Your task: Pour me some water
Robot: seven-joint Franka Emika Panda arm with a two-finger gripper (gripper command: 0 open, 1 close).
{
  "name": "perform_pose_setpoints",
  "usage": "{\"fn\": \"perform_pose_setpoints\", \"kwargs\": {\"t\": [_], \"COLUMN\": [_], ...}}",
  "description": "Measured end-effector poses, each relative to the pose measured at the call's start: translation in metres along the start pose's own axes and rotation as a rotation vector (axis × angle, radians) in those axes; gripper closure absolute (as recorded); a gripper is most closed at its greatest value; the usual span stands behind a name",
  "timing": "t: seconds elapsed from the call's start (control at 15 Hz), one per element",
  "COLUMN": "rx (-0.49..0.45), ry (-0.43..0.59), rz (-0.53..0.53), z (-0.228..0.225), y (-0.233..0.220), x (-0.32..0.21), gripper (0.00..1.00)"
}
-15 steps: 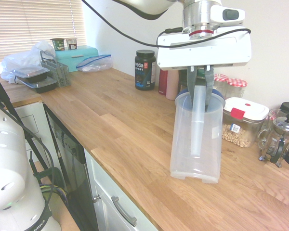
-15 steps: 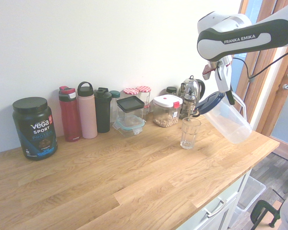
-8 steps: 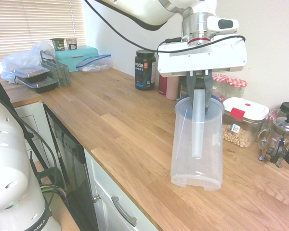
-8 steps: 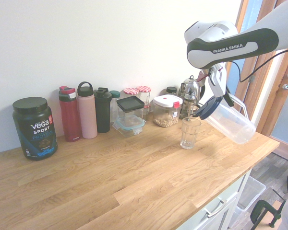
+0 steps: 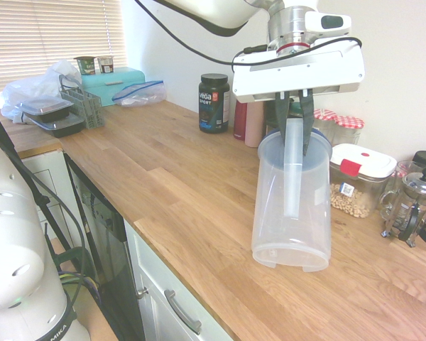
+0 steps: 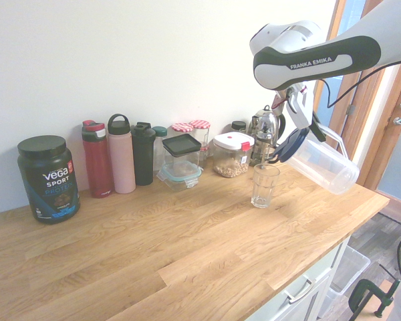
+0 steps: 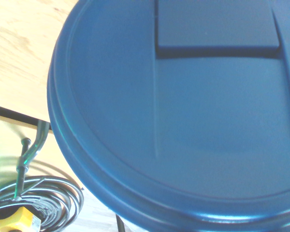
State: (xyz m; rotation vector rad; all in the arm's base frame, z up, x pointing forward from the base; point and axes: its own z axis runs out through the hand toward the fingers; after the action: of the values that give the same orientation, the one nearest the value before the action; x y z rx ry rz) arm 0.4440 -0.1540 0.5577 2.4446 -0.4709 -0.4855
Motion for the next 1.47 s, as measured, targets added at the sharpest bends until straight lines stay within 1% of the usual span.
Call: {"fn": "perform_pose_setpoints", "kwargs": {"t": [1.07, 1.13, 1.27, 1.47], "rx": [-0.005, 0.014, 0.107, 0.269], "ry": [-0.001, 0.008, 0.04, 0.104], "rz": [0.0, 0.006, 0.021, 0.041], "z": [0.0, -0.002, -0.009, -0.011], "y": [-0.003, 0.0, 0.017, 0.071], "x": [0.003, 0.003, -0.003, -0.029], "gripper": [1.0, 1.0, 1.0, 1.0]}}
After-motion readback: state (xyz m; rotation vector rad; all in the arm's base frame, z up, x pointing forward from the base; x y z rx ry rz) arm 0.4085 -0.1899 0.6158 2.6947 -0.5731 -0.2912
